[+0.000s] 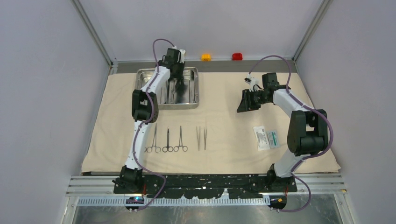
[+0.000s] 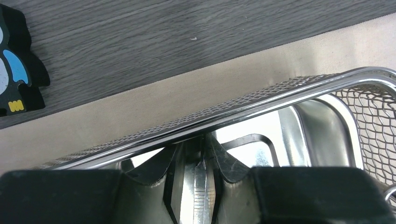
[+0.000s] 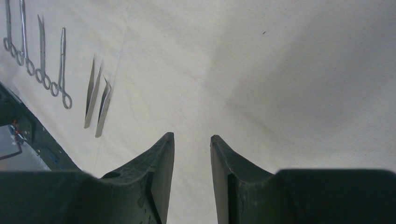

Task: Open and lay out the surgical kit
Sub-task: Pick up the medical item from the container.

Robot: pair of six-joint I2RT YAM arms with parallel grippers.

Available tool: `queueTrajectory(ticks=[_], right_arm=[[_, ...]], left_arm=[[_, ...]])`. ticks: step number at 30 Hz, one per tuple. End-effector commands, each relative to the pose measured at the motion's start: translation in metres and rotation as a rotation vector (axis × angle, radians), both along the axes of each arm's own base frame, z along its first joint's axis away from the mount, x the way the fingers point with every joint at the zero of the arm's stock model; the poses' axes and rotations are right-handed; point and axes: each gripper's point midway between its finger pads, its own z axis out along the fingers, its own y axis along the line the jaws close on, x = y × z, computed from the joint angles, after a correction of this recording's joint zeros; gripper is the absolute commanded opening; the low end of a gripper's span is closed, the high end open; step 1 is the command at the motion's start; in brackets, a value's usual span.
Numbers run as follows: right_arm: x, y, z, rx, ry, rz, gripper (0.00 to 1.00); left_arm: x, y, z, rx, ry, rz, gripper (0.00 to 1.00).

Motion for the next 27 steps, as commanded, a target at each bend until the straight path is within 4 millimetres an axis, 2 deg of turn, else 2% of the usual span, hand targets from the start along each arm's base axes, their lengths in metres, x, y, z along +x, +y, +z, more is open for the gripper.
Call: queueTrajectory(ticks=[1,12,19,24,27], right_arm=[[0.013,0.002,0.019,0.022,-0.067,0.006,0.40],[0.013,0.002,0.021,0.024,-0.074,0.007,0.40],[0.012,0.003,0.022,0.025,-0.074,0.007,0.40],[0.013,0.002,0.023,0.027,-0.077,0.005,0.40],[0.012,0.003,0.023,0.028,-0.077,0.004,0.40]], left_arm=[[-0.026,0.000,-0.017,0.041,0.101,-0.038,0.23],[-0.034,-0.001,-0.027,0.046,0.152,-0.040,0.19],[-0.033,0.000,-0.034,0.052,0.162,-0.035,0.10],[-0.028,-0.001,-0.031,0.049,0.145,-0.033,0.03],[-0.019,-0.004,-0.021,0.028,0.108,-0.031,0.00]])
